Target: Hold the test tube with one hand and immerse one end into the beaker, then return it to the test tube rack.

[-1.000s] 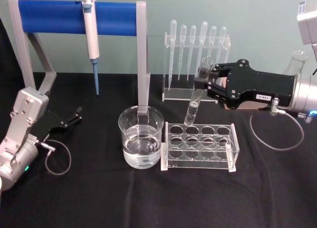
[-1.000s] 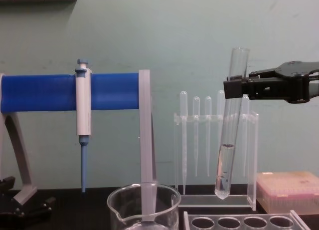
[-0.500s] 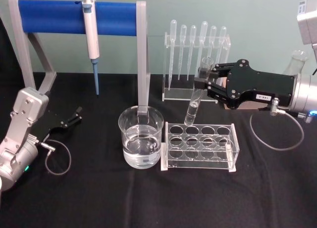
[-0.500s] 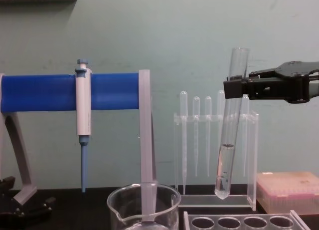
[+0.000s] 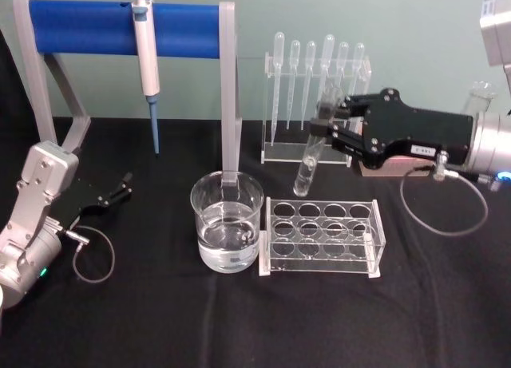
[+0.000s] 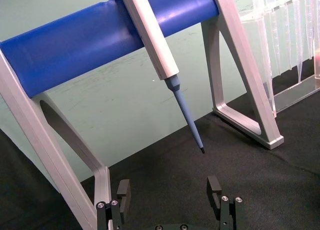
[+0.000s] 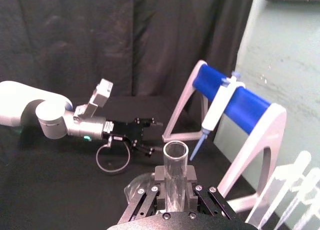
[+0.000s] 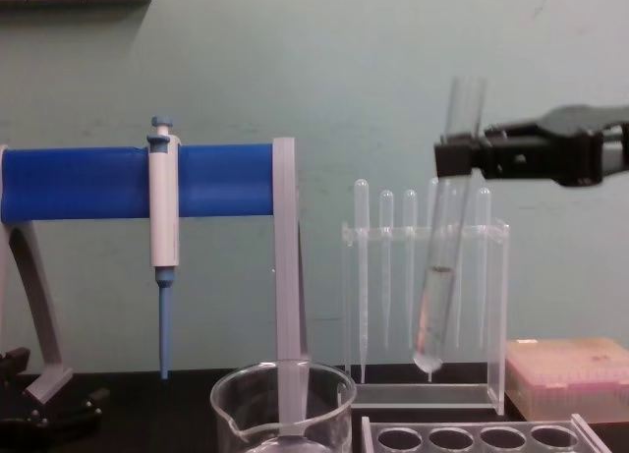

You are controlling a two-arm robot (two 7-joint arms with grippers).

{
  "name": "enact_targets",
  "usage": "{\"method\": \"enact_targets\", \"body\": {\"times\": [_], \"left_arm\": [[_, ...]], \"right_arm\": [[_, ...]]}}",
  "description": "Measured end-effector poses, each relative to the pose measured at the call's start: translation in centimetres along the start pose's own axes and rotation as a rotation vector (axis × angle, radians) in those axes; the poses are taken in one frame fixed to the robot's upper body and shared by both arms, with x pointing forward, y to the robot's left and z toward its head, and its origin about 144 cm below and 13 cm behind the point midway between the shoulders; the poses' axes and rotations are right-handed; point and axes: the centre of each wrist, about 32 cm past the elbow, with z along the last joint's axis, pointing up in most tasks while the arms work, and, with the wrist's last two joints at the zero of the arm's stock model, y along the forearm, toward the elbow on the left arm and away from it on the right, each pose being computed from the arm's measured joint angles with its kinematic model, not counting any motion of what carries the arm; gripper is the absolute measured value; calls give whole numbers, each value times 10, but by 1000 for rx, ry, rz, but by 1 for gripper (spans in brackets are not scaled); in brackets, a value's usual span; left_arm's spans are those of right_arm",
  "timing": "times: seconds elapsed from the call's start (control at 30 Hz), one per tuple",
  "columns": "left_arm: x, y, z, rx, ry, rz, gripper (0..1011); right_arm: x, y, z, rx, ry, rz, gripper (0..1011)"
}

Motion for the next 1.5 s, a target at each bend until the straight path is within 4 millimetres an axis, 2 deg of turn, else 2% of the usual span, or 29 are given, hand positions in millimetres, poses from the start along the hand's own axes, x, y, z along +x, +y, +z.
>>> {"method": "enact_targets", "body": {"times": [0.17,0.33,0.63,0.77,0.93,1.5], "left_arm": [[0,0,0,0,0,0,1000],[0,0,0,0,0,0,1000],[0,0,0,0,0,0,1000],[0,0,0,0,0,0,1000],[0,0,0,0,0,0,1000],[0,0,0,0,0,0,1000]], "right_arm": [[3,8,12,21,-26,15,238],[6,25,24,35,-32,43,238],[8,55,26,41,-16,94,238],[8,71,20,32,1,127,238],[7,81,13,14,16,151,238],[4,94,-29,-19,60,158,238]]}}
